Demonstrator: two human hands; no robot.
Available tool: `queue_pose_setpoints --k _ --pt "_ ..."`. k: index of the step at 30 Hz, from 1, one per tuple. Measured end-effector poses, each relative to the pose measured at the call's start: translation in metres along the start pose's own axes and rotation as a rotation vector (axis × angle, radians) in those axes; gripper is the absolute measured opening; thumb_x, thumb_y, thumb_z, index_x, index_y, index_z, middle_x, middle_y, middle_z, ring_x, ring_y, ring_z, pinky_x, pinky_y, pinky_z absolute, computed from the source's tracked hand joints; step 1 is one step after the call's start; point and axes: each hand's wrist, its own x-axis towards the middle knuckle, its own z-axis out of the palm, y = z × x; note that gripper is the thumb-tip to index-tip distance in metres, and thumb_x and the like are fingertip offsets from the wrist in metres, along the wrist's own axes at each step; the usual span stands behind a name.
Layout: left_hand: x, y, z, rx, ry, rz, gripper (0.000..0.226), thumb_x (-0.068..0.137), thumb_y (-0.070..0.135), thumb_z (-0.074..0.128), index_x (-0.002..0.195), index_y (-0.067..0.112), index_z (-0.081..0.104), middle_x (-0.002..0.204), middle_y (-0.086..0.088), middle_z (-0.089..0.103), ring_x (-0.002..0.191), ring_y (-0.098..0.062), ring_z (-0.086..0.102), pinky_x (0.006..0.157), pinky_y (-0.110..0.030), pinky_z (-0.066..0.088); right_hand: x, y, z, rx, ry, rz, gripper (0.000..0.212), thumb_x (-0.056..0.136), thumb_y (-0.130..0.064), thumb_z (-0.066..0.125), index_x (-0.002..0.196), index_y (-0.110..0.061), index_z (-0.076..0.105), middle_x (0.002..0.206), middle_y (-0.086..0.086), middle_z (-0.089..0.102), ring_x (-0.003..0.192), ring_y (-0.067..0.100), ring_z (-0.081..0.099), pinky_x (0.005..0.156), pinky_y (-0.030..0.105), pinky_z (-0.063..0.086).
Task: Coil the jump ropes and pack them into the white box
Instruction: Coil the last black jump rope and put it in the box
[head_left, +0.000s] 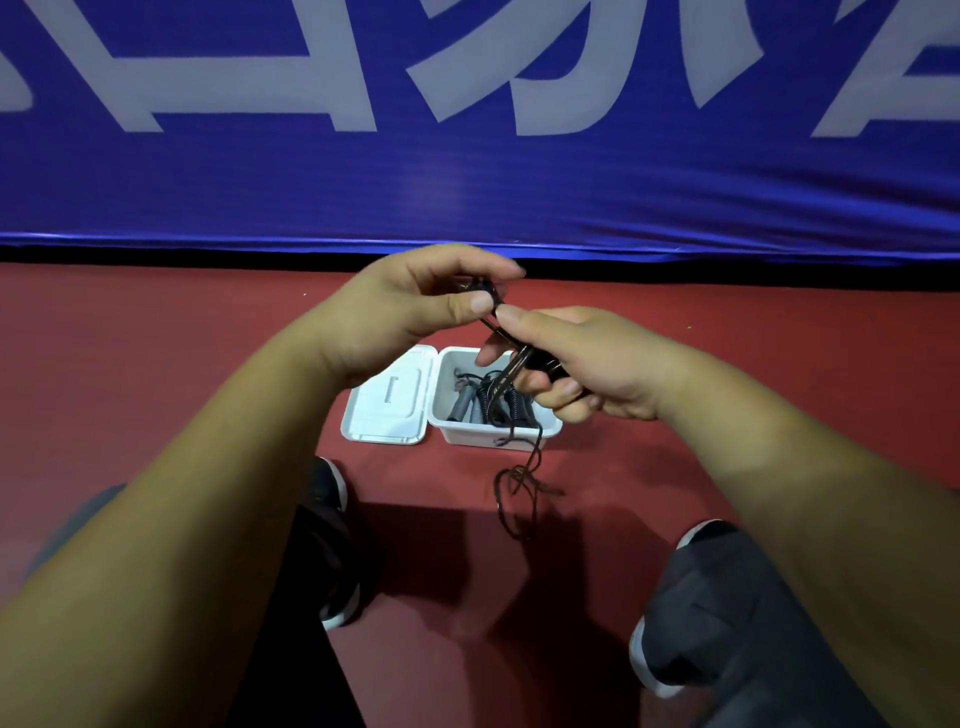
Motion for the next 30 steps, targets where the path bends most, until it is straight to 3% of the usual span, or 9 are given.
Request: queue_pose_setpoints --k 4,7,11,13,16,21,23,25,30 --pt "0.003 -0.001 0.0 0.099 0.126 -0.058 0.025 0.09 0.002 0.077 0.112 0.011 0.074 0.106 -0.011 0.077 0.099 -0.018 0.073 0.092 -0.026 0.057 0.002 0.003 -0.002 -0.155 0.065 -0.018 0.036 0.103 -0.055 0.062 0.114 -0.024 0.078 0.077 0.002 0.047 0.055 0.011 0.032 0.051 0.024 0.021" --pt "0.005 -0.006 0.0 0.145 0.139 -0.124 0.026 0.089 0.003 0.079 0.112 0.014 0.077 0.102 -0.013 0.079 0.091 -0.023 0.075 0.083 -0.028 0.061 0.005 0.006 -0.002 -0.421 0.194 -0.068 0.035 0.101 -0.06 0.061 0.111 -0.028 0.072 0.081 0.002 0.055 0.052 0.008 0.046 0.049 0.027 0.038" --pt "0.007 -0.01 0.003 0.085 0.104 -0.184 0.022 0.095 0.008 0.075 0.115 0.015 0.076 0.104 -0.022 0.075 0.089 -0.025 0.073 0.082 -0.03 0.062 0.008 0.009 -0.005 -0.633 0.26 -0.124 0.044 0.103 -0.059 0.059 0.099 -0.016 0.062 0.078 -0.002 0.06 0.058 0.011 0.05 0.051 0.027 0.04" --pt "0.007 -0.011 0.006 0.104 0.093 -0.189 0.021 0.098 0.009 0.073 0.117 0.015 0.075 0.105 -0.02 0.075 0.088 -0.022 0.073 0.08 -0.027 0.061 0.009 0.013 -0.005 -0.695 0.284 -0.136 0.043 0.102 -0.06 0.059 0.087 -0.02 0.058 0.07 -0.008 0.056 0.058 0.01 0.05 0.059 0.031 0.04" --pt "0.007 -0.012 0.011 0.223 0.034 -0.177 0.025 0.103 0.01 0.066 0.125 0.019 0.073 0.106 -0.008 0.076 0.082 -0.01 0.071 0.075 -0.021 0.059 0.011 0.018 -0.005 -0.705 0.284 -0.123 0.044 0.1 -0.064 0.059 0.083 -0.024 0.058 0.066 -0.012 0.054 0.057 0.008 0.051 0.063 0.033 0.041" --pt "0.007 -0.007 0.01 0.305 -0.008 -0.11 0.017 0.102 0.01 0.067 0.113 0.015 0.079 0.093 0.009 0.078 0.077 0.0 0.068 0.073 -0.021 0.057 0.012 0.017 -0.003 -0.591 0.289 -0.165 0.036 0.097 -0.066 0.063 0.11 -0.032 0.063 0.088 -0.011 0.066 0.062 0.002 0.055 0.068 0.032 0.046" --pt "0.008 -0.007 0.009 0.305 0.048 -0.095 0.017 0.101 0.01 0.068 0.109 0.017 0.081 0.091 0.005 0.078 0.075 -0.005 0.067 0.072 -0.022 0.057 0.013 0.016 -0.003 -0.508 0.274 -0.182 0.032 0.096 -0.065 0.065 0.109 -0.037 0.059 0.097 0.002 0.071 0.06 0.005 0.054 0.064 0.034 0.045" --pt "0.009 -0.009 0.012 0.276 0.101 -0.089 0.016 0.101 0.01 0.068 0.106 0.017 0.081 0.091 0.001 0.078 0.076 -0.009 0.068 0.071 -0.023 0.057 0.012 0.014 -0.005 -0.466 0.282 -0.195 0.038 0.094 -0.062 0.069 0.106 -0.029 0.057 0.102 0.018 0.073 0.059 0.015 0.055 0.057 0.036 0.044" --pt "0.01 -0.011 0.015 0.203 0.199 -0.132 0.01 0.1 0.015 0.071 0.105 0.014 0.08 0.088 -0.002 0.078 0.073 -0.015 0.069 0.069 -0.021 0.056 0.007 0.007 -0.011 -0.504 0.324 -0.215 0.052 0.088 -0.061 0.078 0.096 -0.015 0.055 0.072 0.01 0.074 0.057 0.021 0.062 0.066 0.039 0.043"
